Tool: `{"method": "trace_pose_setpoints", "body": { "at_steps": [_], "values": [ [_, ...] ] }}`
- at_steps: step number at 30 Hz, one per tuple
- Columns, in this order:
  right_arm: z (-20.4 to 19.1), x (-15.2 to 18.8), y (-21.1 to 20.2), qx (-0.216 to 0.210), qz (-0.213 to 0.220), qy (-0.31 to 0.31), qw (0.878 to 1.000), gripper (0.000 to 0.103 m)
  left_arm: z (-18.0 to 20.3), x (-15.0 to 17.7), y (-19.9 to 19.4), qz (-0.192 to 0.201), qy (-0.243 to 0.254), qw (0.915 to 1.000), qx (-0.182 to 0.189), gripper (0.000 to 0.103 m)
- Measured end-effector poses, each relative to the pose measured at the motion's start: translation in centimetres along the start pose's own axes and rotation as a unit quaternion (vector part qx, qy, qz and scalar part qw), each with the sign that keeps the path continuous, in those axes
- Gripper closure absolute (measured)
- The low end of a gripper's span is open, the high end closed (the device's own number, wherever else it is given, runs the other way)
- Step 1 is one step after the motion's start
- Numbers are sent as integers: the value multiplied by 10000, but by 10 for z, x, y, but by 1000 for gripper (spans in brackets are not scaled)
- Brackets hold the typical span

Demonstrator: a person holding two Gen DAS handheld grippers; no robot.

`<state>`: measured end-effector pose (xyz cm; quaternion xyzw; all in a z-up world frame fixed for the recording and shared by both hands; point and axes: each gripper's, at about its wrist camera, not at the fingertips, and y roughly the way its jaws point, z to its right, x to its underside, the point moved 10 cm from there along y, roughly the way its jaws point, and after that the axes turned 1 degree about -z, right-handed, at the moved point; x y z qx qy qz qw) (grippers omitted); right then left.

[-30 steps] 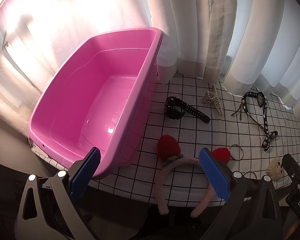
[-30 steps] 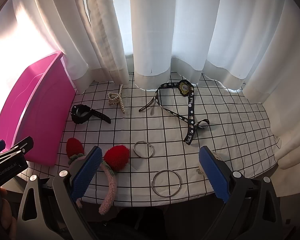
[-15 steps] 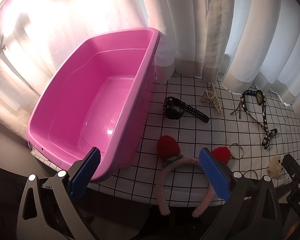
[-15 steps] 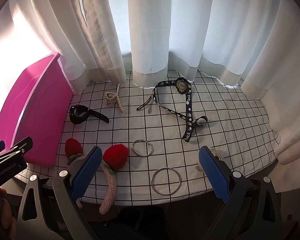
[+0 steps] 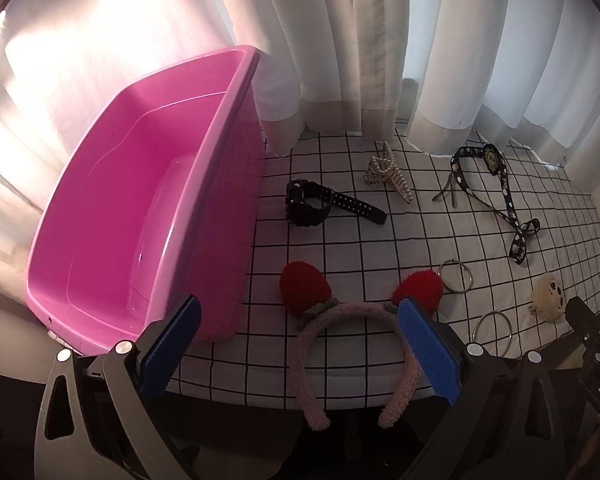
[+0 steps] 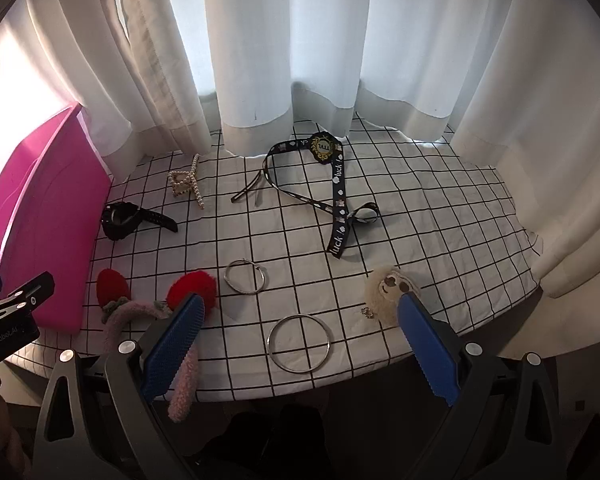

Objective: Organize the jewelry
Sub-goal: 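Grasp the plush sloth pouch with the right tool while the left tool grasps the large silver hoop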

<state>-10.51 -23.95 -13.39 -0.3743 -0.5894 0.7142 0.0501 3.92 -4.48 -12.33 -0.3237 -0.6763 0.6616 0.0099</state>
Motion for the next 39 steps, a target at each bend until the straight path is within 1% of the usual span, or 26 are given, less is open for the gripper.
{"method": "trace_pose_setpoints", "body": {
  "at_steps": [3,7,11,14,19,24,28,31,34,39],
  "values": [
    [15,8,7,82,-52,13,10000,10,20,7,6,-88,152,9997,151,6],
    [36,13,20,75,-96,-92,9999,10,46,13,12,-150,198,9995,201,6],
    [63,16,39,-128,-234,-161,9995,10,79,23,22,-313,43,9992,228,6],
    [85,21,58,-224,-383,-354,9984,10,104,34,28,-398,-140,9989,217,6],
    [113,27,93,-380,-499,-706,9955,10,144,58,41,-542,-236,9981,146,6],
    [121,24,121,-521,-555,-963,9924,10,174,74,58,-739,-357,9961,308,6],
    [116,23,135,-635,-588,-1141,9897,10,190,84,71,-856,-371,9949,391,6],
    [113,23,145,-640,-565,-1264,9883,10,199,88,80,-864,-329,9948,426,6],
    [112,24,152,-694,-628,-1288,9872,10,207,91,88,-958,-329,9937,487,6],
    [116,23,158,-681,-589,-1355,9867,10,218,92,90,-886,-332,9935,626,6]
  ]
}}
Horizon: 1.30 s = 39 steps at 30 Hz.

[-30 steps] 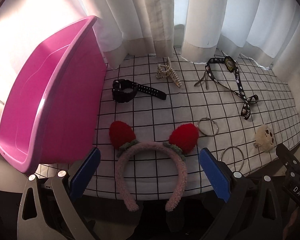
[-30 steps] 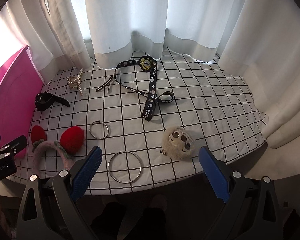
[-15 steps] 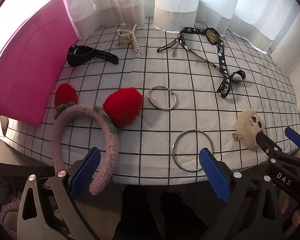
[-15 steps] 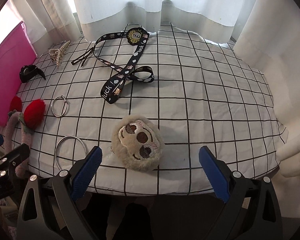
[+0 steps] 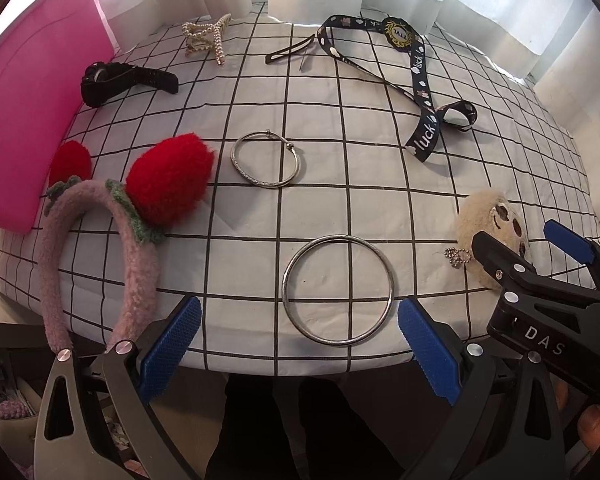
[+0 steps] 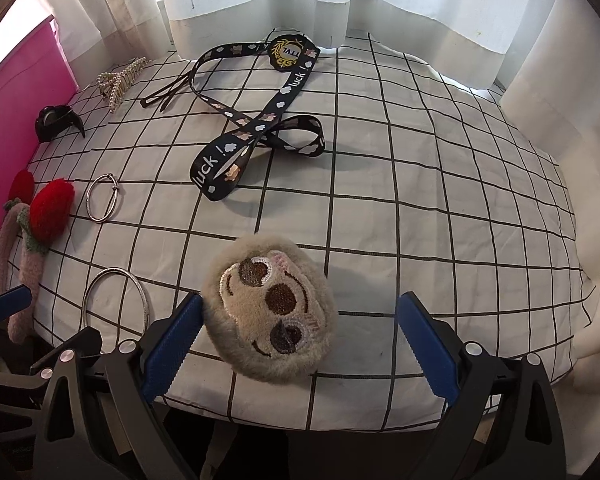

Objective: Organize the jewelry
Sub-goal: 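Grasp the plush sloth pouch with the right tool while the left tool grasps the large silver hoop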

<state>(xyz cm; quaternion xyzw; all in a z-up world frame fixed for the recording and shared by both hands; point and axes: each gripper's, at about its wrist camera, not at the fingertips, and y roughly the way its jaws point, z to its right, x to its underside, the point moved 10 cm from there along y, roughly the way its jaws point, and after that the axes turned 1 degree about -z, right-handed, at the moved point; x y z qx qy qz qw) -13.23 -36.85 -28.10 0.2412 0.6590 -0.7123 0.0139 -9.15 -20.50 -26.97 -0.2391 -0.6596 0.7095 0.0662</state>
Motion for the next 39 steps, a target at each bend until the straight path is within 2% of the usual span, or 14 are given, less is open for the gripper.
{"method": "trace_pose_setpoints", "body": {
  "at_steps": [4,12,16,21,23,30,37,39],
  "values": [
    [3,2,6,-195,-4,-60,9998,10,9,1,3,35,22,9999,158,6],
    [7,3,20,-220,3,-241,9995,10,17,0,17,29,12,9996,266,6],
    [18,4,24,5,14,-284,9996,10,19,-2,25,30,19,9998,188,6],
    [27,10,28,-39,-56,-191,9998,10,16,-2,40,-17,-1,10000,30,6],
    [28,10,28,-85,-45,-129,9999,10,15,-5,42,92,63,9999,-88,6],
    [27,10,28,-51,79,-106,9999,10,14,-12,45,334,40,9994,-96,5],
    [26,9,27,-52,196,-107,9997,9,14,-7,41,447,125,9989,-79,6],
    [26,9,26,-51,180,-96,9998,9,15,-2,38,470,164,9987,-61,8]
  ]
}}
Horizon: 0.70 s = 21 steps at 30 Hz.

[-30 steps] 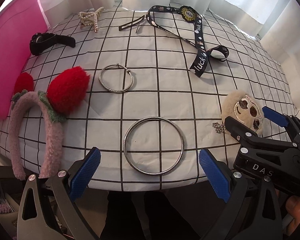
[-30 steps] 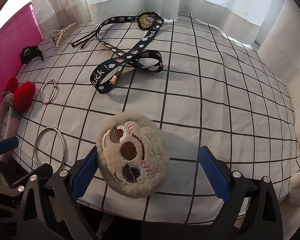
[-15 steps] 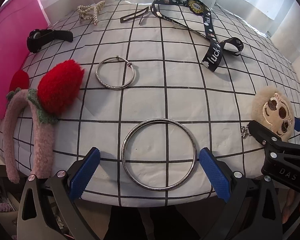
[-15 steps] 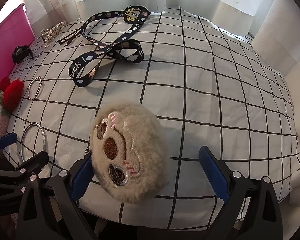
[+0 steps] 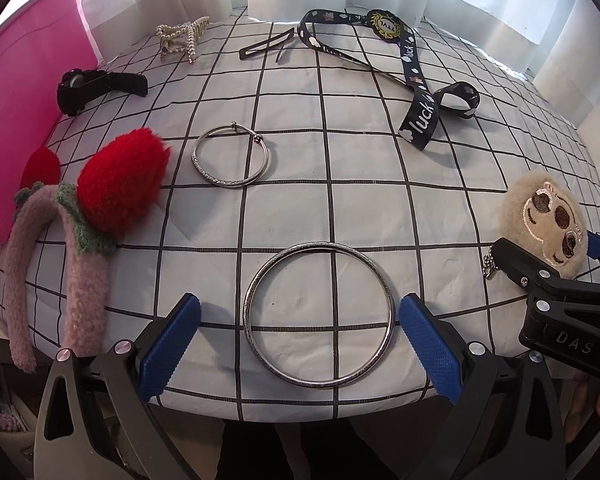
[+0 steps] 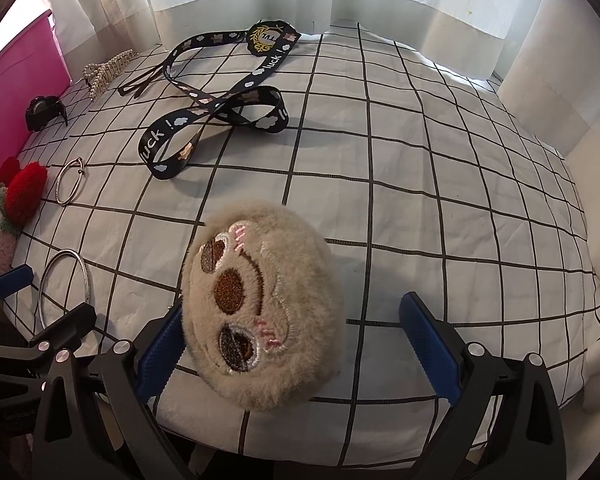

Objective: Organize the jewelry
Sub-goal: 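Grasp the plush sloth pouch with the right tool while the left tool grasps the large silver hoop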

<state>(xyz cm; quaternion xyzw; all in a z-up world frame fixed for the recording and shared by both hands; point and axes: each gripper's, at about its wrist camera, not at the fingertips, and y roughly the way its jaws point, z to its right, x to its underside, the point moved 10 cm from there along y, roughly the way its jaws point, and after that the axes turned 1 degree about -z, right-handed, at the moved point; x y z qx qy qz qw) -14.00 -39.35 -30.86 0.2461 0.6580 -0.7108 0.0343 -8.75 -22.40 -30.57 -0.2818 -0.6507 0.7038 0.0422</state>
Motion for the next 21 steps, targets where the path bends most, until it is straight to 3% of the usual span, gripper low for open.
{"method": "trace_pose_setpoints", "body": {
  "at_steps": [4,7,9,11,13,21],
  "values": [
    [0,2,-1,-20,-2,31,10000,10,9,8,-13,170,219,9996,66,31],
    [-1,2,-2,-29,3,51,10000,11,9,11,-15,175,191,9996,81,31],
    [-3,2,-4,-64,34,-4,10000,17,10,11,-16,171,224,9996,95,32],
    [-9,1,-9,-90,113,-91,9999,40,8,13,-17,167,191,9996,110,32],
    [-14,-1,-12,-107,155,-140,9997,52,9,11,-15,165,192,9996,117,32],
    [-11,-3,-16,-250,279,-42,9993,61,1,8,-22,268,71,9994,212,32]
  ]
}}
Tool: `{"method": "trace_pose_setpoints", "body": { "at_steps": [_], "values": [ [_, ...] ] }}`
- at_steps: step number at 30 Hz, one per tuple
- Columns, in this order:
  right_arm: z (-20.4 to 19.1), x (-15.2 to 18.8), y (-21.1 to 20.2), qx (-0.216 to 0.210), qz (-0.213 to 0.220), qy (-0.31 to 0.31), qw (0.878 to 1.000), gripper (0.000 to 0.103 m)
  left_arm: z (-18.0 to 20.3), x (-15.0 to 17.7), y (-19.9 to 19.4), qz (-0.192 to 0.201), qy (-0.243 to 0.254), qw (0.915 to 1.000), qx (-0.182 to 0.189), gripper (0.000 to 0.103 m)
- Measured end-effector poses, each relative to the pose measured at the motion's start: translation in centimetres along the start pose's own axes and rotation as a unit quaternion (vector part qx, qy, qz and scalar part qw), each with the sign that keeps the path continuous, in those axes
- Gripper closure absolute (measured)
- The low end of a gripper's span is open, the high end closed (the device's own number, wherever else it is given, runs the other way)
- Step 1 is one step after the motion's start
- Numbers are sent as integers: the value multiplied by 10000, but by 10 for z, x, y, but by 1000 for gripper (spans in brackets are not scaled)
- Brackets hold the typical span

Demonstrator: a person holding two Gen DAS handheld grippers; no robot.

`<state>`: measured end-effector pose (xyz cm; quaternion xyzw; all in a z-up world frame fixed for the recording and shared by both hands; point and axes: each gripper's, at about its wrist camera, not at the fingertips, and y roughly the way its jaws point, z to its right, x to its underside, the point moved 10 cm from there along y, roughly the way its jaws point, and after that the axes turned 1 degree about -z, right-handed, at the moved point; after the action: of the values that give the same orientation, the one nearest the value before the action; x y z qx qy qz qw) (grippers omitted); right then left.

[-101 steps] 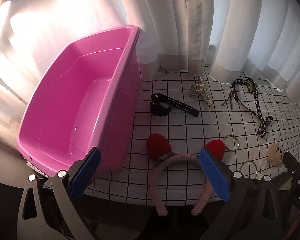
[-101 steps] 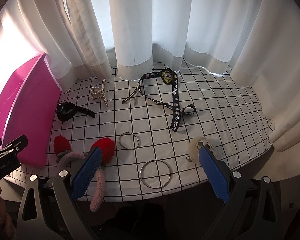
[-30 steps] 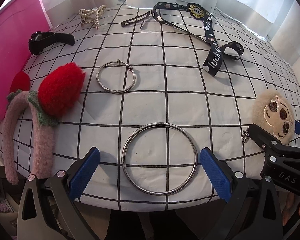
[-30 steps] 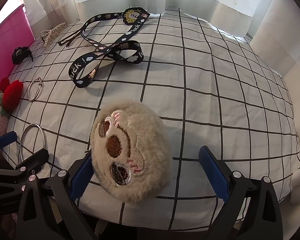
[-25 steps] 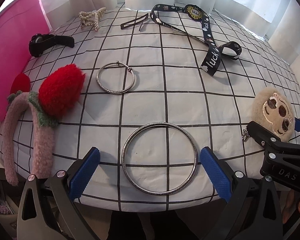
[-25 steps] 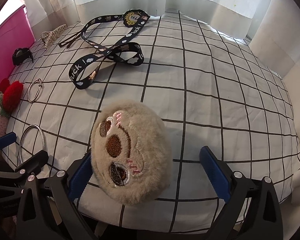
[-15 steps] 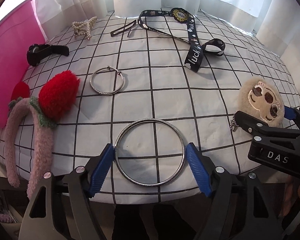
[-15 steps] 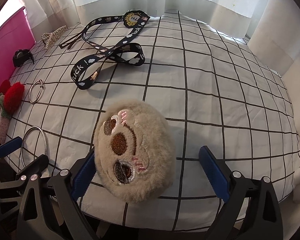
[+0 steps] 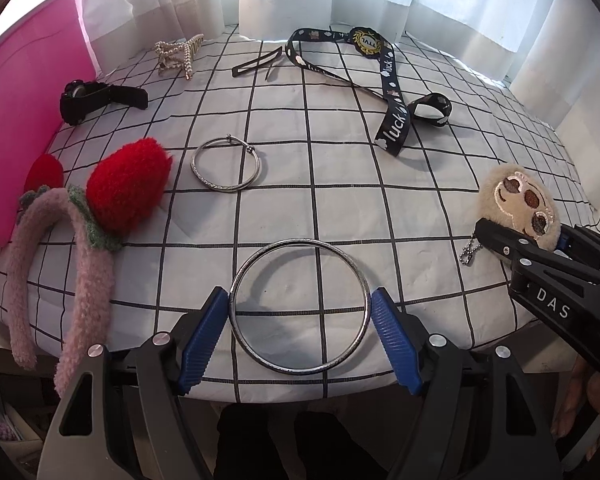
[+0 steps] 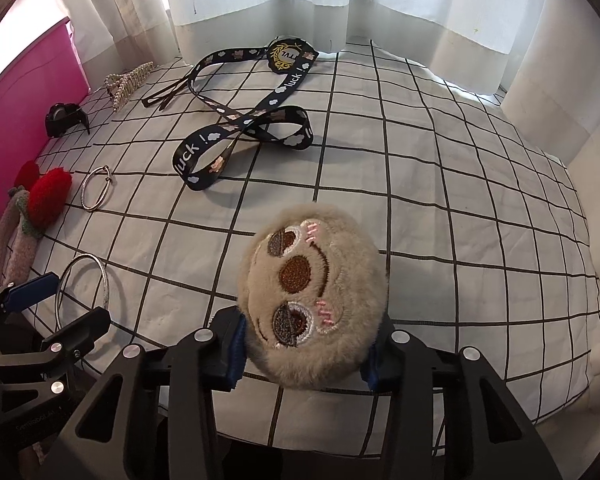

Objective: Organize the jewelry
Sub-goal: 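Grasp the plush sloth pouch with the right tool while the left tool grasps the large silver hoop, then carry the sloth pouch and hoop into the pink tub and release both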

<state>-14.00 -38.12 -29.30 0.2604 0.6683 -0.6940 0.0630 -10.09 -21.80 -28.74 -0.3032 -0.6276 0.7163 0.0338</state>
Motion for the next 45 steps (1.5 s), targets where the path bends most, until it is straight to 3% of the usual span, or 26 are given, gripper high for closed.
{"method": "trace_pose_setpoints", "body": {
  "at_steps": [13,24,32,45],
  "values": [
    [-6,-24,-36,-228,450,70,9987,61,-3,-33,-31,405,-33,9991,109,32],
    [-49,-87,-89,-355,1062,-269,9933,61,-38,-86,-98,1184,-198,9927,106,32],
    [-119,-150,-129,-639,1585,-712,9827,61,-104,-127,-162,1807,-429,9824,-217,32],
    [-296,-243,-177,-1329,2207,-1574,9533,61,-262,-176,-242,2567,-1101,9562,-876,32]
  ]
}}
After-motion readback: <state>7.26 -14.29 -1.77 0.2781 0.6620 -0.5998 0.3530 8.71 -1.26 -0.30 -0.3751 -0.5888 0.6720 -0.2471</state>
